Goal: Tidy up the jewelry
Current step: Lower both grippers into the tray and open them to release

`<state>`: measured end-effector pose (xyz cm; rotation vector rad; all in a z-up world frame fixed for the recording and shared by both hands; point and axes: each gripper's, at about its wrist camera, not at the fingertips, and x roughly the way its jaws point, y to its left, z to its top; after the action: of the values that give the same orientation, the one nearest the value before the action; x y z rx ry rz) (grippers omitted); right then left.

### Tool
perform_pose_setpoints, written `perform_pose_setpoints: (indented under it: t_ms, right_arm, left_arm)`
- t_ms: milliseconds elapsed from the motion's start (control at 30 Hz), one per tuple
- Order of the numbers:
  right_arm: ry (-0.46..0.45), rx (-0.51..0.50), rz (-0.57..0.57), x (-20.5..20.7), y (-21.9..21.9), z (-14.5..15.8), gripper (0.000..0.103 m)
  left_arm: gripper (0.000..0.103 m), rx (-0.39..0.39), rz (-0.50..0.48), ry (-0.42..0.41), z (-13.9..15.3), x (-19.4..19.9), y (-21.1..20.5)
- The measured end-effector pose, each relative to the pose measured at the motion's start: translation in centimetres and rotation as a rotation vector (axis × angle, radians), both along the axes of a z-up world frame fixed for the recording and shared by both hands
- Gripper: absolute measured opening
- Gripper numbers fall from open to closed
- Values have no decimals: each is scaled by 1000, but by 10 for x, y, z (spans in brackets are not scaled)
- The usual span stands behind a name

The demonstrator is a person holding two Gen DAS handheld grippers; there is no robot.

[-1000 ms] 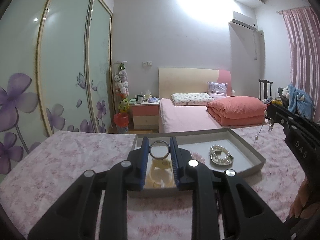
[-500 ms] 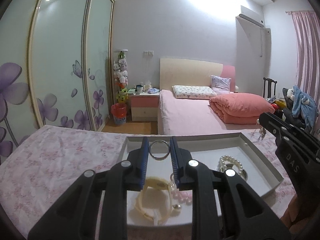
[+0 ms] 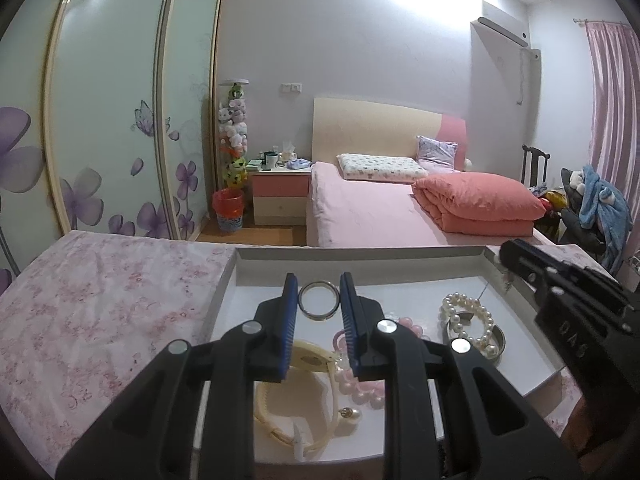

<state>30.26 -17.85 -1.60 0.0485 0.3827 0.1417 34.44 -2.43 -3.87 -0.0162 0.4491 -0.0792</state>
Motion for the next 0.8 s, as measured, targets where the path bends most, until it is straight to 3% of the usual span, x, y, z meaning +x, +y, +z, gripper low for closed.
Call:
perform_pose_setpoints:
  t_ms: [233,267,300,367,633,700,800]
  right_arm:
    - [32,8,10,6,0,-2,10]
    - [33,11,10,6,-1,-2,17]
    - [33,18,7,6,-2,-2,31]
    - [23,32,-3,4,-6,-2,44]
    - [21,39,-16,7,-8,-2,44]
    - [21,43,-20,7,-10,-2,44]
    - [21,43,-22,7,-11,-2,44]
  left_arm:
    - [22,3,-11,2,-1,2,0]
    - [22,3,-11,3,-1,3,1]
    - [22,2,-12,4,-1,2,0]
    - [22,2,-12,5,0,2,-2]
    - [25,7,-18,10,-2,3,-2]
    - [44,9,-12,10,-2,3,-3]
    - [44,5,-12,11,-3,4,-3]
